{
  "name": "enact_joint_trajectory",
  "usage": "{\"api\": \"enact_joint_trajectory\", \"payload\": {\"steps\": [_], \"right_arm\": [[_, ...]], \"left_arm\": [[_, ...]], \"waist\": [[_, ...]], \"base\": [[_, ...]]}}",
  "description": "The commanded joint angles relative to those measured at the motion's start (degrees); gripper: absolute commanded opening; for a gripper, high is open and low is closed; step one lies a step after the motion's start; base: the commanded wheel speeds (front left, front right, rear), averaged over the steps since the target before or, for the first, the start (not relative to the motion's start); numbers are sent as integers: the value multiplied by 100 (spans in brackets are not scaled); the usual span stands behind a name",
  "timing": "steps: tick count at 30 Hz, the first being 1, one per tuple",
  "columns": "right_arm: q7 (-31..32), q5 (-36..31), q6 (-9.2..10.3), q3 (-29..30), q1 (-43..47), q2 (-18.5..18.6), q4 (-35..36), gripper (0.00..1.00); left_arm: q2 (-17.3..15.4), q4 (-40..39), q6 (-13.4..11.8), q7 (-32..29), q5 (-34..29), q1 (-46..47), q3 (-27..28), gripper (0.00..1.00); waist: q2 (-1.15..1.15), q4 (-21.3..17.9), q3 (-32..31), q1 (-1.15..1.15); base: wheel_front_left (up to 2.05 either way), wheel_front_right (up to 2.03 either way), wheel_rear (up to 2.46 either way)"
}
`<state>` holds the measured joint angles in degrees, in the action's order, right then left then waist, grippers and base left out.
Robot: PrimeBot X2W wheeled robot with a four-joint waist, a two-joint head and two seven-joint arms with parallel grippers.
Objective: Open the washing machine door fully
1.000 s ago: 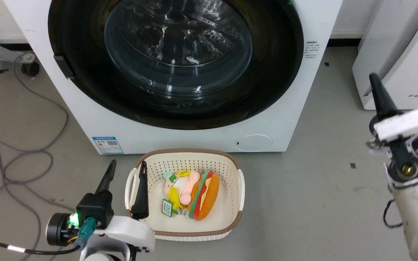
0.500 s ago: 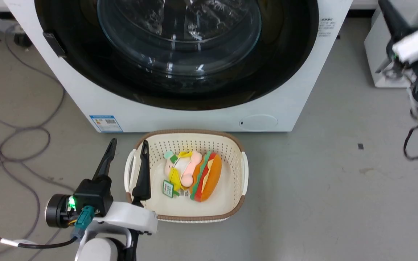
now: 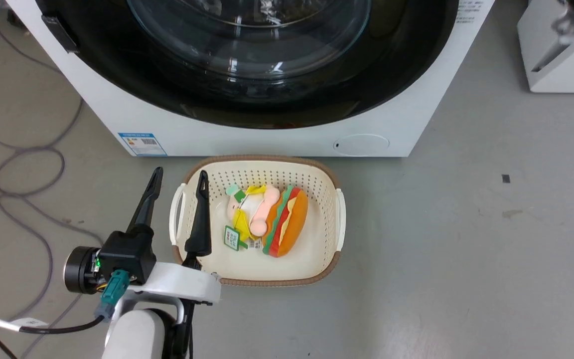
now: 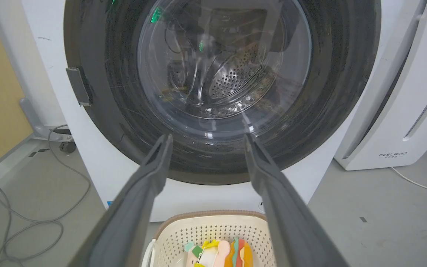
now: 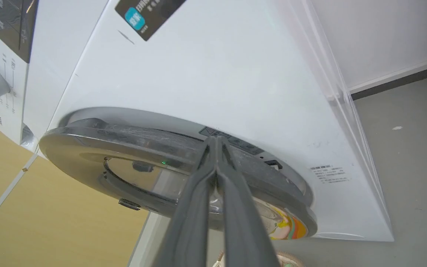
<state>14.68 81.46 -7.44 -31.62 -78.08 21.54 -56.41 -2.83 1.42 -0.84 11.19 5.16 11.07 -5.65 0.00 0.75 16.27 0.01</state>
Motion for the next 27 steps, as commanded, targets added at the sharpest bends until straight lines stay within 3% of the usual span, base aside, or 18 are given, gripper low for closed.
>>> {"api": "enact_joint_trajectory", "payload": {"steps": [1,27], "right_arm": [[75,224,-4,-154,-290,31,-177,0],[1244,1762,-4,-2301,-2568,-488,-1705,0]], "left_arm": [[-4,-19,-1,60,28,122,-27,100],[-5,42,-101,371,246,592,-284,100]], "waist": [[0,9,45,0],[0,152,694,-1]], "base": [[0,0,0],[0,0,0]]}}
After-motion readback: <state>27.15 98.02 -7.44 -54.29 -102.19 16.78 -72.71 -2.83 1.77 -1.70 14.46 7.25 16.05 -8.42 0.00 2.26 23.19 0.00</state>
